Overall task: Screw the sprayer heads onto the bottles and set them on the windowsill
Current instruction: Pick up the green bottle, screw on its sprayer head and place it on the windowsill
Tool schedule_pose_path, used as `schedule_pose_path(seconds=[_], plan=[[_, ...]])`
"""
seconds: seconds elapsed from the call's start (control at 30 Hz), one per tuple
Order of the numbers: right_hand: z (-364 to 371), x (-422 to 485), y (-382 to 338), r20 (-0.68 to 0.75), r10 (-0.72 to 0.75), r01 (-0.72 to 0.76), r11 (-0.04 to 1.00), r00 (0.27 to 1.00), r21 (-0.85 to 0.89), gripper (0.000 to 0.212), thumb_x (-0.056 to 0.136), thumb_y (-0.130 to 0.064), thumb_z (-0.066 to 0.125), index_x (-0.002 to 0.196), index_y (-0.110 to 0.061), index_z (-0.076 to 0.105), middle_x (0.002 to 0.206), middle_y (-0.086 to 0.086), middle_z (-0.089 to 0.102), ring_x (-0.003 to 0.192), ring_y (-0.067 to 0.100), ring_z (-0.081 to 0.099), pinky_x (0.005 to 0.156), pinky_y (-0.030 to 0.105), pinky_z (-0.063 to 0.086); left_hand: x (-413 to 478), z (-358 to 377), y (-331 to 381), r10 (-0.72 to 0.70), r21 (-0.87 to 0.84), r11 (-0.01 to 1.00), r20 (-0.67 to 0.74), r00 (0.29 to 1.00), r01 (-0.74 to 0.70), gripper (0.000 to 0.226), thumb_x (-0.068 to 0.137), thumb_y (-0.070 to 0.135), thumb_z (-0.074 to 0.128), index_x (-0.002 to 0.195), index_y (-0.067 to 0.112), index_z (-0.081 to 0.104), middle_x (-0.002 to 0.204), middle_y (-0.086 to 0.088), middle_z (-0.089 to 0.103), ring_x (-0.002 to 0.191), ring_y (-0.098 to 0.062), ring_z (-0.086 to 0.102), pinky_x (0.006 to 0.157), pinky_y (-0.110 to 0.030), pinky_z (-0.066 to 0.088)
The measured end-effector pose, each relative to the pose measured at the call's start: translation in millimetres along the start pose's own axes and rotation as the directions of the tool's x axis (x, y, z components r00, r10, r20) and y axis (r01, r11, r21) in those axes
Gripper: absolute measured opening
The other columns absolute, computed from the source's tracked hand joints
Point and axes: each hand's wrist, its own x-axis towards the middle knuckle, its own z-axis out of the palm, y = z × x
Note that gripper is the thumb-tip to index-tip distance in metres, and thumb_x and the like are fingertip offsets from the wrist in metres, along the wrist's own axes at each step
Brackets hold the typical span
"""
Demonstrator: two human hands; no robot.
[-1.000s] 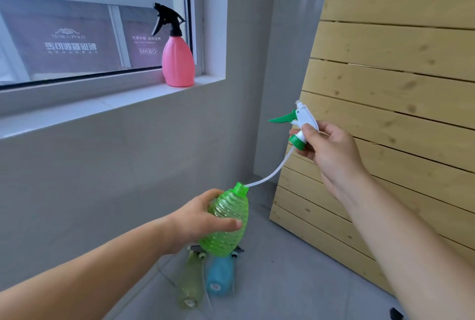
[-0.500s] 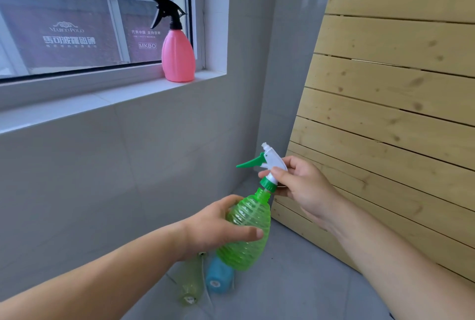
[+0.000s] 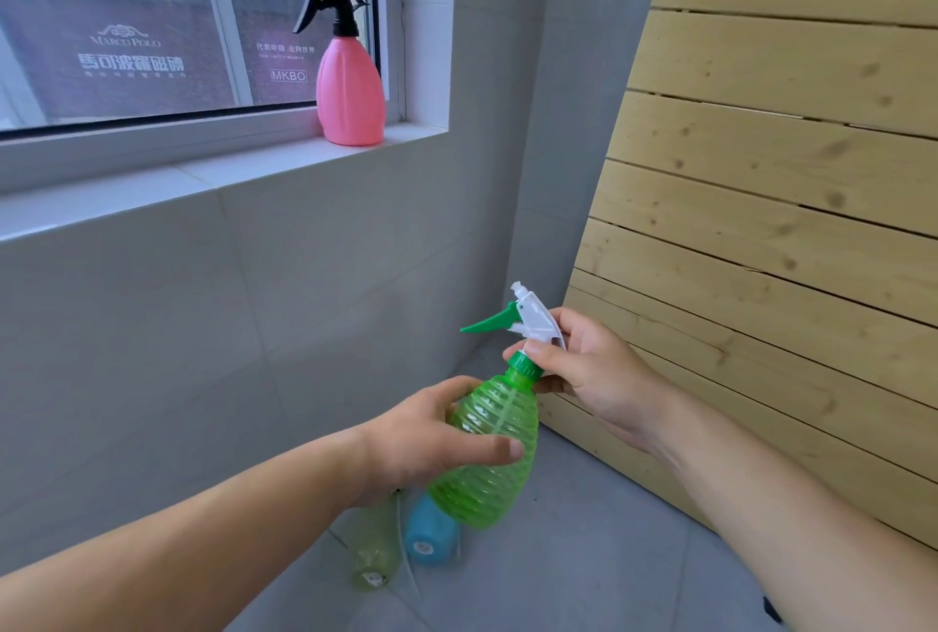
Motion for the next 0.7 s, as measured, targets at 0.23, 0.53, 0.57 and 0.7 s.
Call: schedule_pose_path(seconds=[0.23,0.53,0.57,0.7], plan=[[-8,0,3,0.131,-0.022,0.030,0.998,0.991,-0.056,0.034,0.090,0.000,0.061,0.122,-0.006,0.053,0.107,0.013,0.071,0.093,0.016,0.068,0.078,0.029,0.055,-3,-5,0,-0.017,0.014,1.000,0.030,0.999,0.017,0.050,0.079,0.022,0.087,0.124,0.024,0.066,0.116,-0.011,0.077,0.102,-0.024,0.077,0.076,-0.034,0.062],[-14,3,6,0.200,-0.061,0.061,0.998,0.978,0.002,0.046,0.081,-0.009,0.064,0.125,-0.007,0.053,0.106,0.009,0.072,0.097,0.015,0.068,0.081,0.029,0.053,-2,-8,3,-0.056,0.003,0.998,0.097,0.994,0.056,0.057,0.069,0.033,0.085,0.123,0.029,0.069,0.111,-0.009,0.077,0.097,-0.026,0.074,0.084,-0.044,0.053],[-15,3,7,0.209,-0.059,0.059,0.998,0.976,0.009,0.048,0.080,-0.009,0.064,0.126,-0.006,0.052,0.106,0.009,0.071,0.097,0.015,0.068,0.081,0.029,0.053,-2,-8,3,-0.063,0.001,0.998,0.102,0.993,0.063,0.057,0.068,0.033,0.085,0.123,0.029,0.070,0.117,-0.012,0.076,0.100,-0.029,0.074,0.087,-0.047,0.053],[-18,3,7,0.232,-0.066,0.051,0.996,0.970,0.070,0.042,0.079,-0.005,0.063,0.120,-0.007,0.054,0.107,0.010,0.071,0.094,0.016,0.067,0.081,0.029,0.053,-2,-8,4,-0.090,-0.024,0.995,0.125,0.988,0.094,0.051,0.070,0.033,0.084,0.120,0.030,0.072,0.126,-0.016,0.072,0.120,-0.040,0.067,0.107,-0.060,0.044]])
